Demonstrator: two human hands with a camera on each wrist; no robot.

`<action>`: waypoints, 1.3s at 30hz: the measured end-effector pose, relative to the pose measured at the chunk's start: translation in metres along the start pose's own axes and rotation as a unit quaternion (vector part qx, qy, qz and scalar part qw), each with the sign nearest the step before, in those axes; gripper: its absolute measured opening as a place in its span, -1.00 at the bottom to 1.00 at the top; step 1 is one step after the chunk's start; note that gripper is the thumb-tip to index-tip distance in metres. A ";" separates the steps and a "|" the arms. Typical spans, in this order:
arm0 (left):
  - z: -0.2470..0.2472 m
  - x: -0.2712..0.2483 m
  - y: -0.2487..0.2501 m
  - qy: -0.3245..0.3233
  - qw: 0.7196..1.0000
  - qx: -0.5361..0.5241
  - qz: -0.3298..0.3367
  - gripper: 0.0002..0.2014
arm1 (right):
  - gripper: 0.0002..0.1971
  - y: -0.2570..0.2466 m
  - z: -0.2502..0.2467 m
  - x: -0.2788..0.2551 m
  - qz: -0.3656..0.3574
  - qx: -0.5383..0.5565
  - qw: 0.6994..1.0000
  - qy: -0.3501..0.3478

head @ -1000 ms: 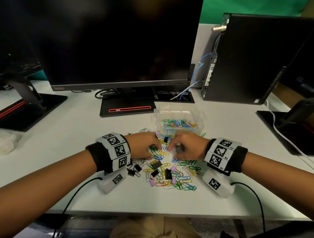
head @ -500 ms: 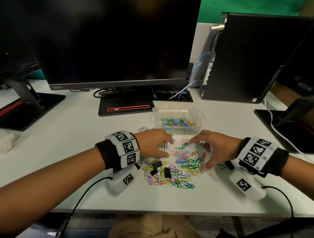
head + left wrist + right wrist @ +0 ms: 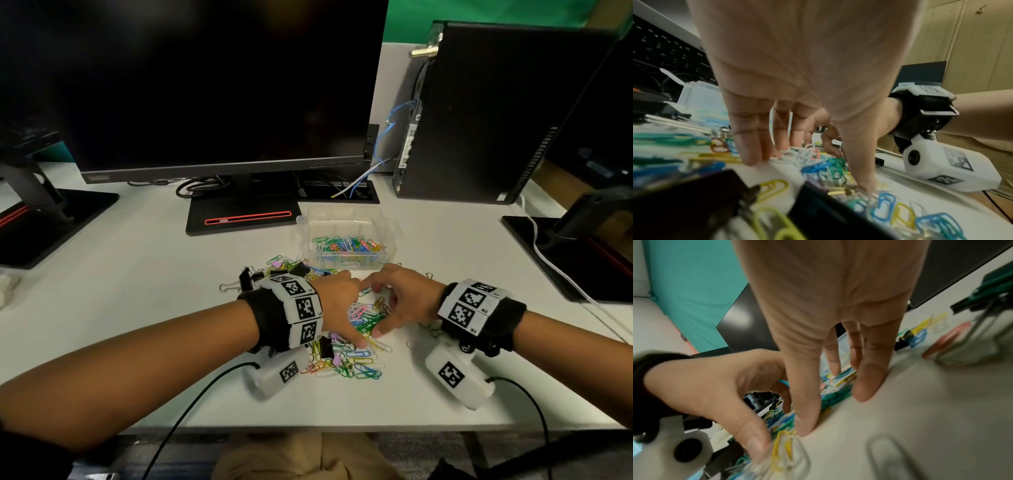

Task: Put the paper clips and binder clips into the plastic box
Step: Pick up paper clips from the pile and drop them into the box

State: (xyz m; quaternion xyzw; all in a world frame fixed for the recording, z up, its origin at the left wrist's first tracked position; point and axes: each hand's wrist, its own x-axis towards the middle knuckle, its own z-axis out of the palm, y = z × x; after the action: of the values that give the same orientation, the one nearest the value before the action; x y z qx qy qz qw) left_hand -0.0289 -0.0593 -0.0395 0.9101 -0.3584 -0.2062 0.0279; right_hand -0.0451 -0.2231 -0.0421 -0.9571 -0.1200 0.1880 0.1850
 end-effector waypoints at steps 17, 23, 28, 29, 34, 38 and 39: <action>-0.010 0.010 -0.030 0.060 0.994 -0.093 0.005 -0.78 | -0.86 -0.007 -0.001 0.011 0.008 0.022 1.000 -0.003; -0.037 0.018 -0.049 0.129 0.963 -0.237 -0.002 -0.83 | -0.77 -0.005 -0.003 0.009 -0.005 0.019 1.000 0.003; -0.067 0.030 -0.059 0.226 0.918 -0.327 -0.005 -0.84 | -0.60 -0.011 0.000 0.013 -0.038 -0.023 0.999 0.014; -0.070 0.035 -0.062 0.248 0.911 -0.330 -0.010 -0.85 | -0.59 -0.013 0.001 0.013 -0.043 -0.023 0.999 0.012; -0.067 0.060 -0.071 0.286 0.908 -0.301 -0.058 -0.83 | -0.81 -0.018 0.002 0.016 -0.027 0.031 0.999 -0.005; -0.061 0.067 -0.071 0.230 0.921 -0.304 -0.079 -0.78 | -0.87 -0.018 0.003 0.018 -0.031 0.006 0.999 0.020; -0.061 0.066 -0.070 0.218 0.924 -0.306 -0.077 -0.76 | -0.86 -0.018 0.003 0.019 -0.033 0.000 0.999 0.022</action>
State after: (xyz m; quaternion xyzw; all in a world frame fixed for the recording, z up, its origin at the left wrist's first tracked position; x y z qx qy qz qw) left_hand 0.0835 -0.0568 -0.0211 0.9047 -0.1916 -0.1039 0.3660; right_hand -0.0324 -0.2001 -0.0431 -0.9565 -0.1478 0.1607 0.1935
